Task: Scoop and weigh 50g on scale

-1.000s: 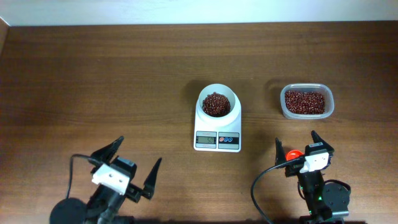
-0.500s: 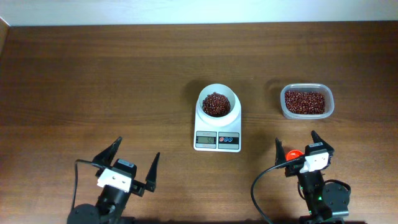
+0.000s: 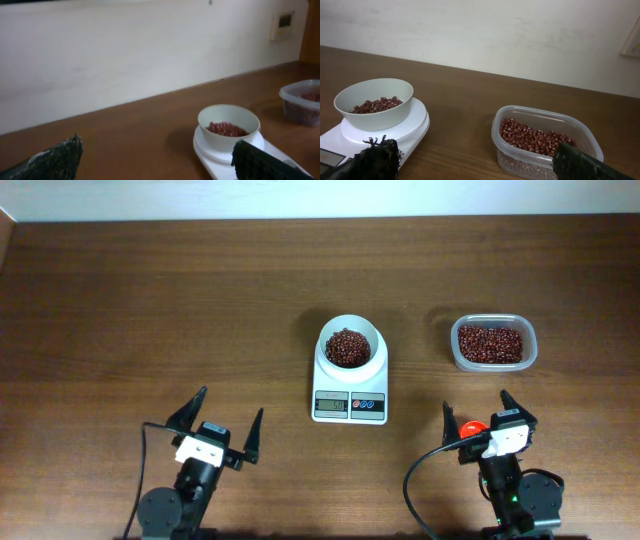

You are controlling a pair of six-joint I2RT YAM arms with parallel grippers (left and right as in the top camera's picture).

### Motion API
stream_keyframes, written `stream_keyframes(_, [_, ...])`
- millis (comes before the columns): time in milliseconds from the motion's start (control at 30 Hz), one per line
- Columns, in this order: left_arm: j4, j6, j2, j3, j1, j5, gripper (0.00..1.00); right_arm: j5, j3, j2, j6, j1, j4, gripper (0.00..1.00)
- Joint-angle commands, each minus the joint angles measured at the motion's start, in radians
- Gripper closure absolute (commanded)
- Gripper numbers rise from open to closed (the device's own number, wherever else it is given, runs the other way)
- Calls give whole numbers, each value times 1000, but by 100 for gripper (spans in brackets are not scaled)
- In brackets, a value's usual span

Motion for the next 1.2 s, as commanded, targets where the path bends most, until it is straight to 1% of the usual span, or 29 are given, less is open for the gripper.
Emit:
stream_keyframes(0, [48,-94,-10,-63,-4,-70,1,5,-5,-10,-8,9,-6,1])
stream_keyframes(167, [34,-95,-10,-87,-4,-98,1,5,-5,-10,-8,9,-6,1])
stream_keyframes(267, [15,-179,-10,-87,-4,-104,1,5,-5,-10,-8,9,-6,1])
stream_keyframes(333, [10,-203,-10,-87,-4,-105,1,5,-5,-10,-8,9,-6,1])
stream_keyframes(433, [-41,-203,-10,-87,-4,-115,1,5,-5,-10,-8,9,-6,1])
stream_keyframes(967, [-38,-201,-8,-87,-4,-120,1,5,-5,-10,-8,9,-6,1])
stream_keyframes(1033, [-39,-172,-8,-87,-4,-129,1,5,-5,-10,-8,9,-6,1])
stream_keyframes(1133, [-40,-70,-8,-87,-4,-129,1,5,-5,-10,-8,9,-6,1])
stream_keyframes(1167, [-40,-66,-8,-87,-4,-129,1,5,-5,-10,-8,9,-6,1])
